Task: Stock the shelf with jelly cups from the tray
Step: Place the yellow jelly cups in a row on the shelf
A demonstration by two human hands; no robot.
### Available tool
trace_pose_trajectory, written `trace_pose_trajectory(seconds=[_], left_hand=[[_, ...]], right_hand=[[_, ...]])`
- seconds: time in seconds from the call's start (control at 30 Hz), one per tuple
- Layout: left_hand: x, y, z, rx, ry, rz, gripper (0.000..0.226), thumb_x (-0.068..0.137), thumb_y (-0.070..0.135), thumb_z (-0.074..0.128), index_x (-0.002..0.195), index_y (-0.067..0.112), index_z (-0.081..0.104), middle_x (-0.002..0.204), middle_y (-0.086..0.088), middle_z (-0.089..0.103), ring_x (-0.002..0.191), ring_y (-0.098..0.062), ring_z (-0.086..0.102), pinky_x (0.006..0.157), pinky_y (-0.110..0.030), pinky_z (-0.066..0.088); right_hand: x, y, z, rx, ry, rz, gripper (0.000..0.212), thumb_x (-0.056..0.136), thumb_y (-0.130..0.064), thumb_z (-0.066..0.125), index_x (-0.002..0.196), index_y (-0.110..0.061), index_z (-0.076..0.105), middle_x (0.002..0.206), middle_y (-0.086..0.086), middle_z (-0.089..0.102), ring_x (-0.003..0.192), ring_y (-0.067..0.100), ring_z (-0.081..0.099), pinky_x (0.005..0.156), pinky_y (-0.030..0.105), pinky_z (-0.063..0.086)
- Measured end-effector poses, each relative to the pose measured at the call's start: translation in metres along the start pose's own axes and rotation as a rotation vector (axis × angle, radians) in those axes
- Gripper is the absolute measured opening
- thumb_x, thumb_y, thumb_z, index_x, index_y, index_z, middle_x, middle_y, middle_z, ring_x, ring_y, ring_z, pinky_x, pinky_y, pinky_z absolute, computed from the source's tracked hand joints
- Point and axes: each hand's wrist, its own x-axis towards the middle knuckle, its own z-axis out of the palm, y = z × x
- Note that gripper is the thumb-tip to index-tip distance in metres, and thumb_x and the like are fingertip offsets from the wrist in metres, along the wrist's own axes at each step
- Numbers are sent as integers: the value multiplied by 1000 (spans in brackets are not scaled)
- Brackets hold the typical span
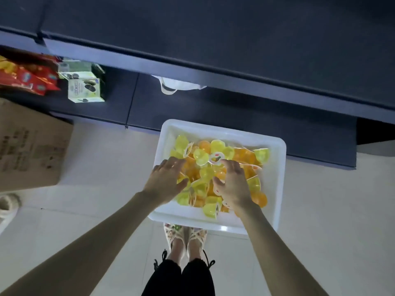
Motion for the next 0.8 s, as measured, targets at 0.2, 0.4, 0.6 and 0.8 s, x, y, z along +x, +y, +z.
trace_pose_trajectory(seconds=[0.2,0.4,0.6,0.8], left_hand=[[67,-22,61,92,55,139,60,88,34,62,140,13,41,146,-10,37,135,-30,34,105,-46,32],[114,-37,91,317,100,304,69,68,42,80,126,11,56,130,-16,53,123,-34,49,102,-59,30],[132,-37,93,424,115,302,62,79,44,70,129,13,50,122,-13,50,116,-31,47,100,-50,29],[126,-35,94,381,216,318,55,67,46,77,110,14,64,104,-11,55,104,-31,52,96,-46,29]], right_hand=[[55,37,55,85,97,42,69,91,-36,60,148,-24,23,150,2,32,137,24,31,106,38,38],[82,60,86,221,156,-59,71,84,-37,67,144,-18,34,138,6,42,129,23,40,105,36,39],[96,73,94,270,236,-123,59,81,-29,73,134,-14,50,120,7,52,107,18,53,88,35,50],[92,76,88,422,245,-63,62,79,-33,75,133,-16,50,125,1,57,107,10,56,85,28,52]])
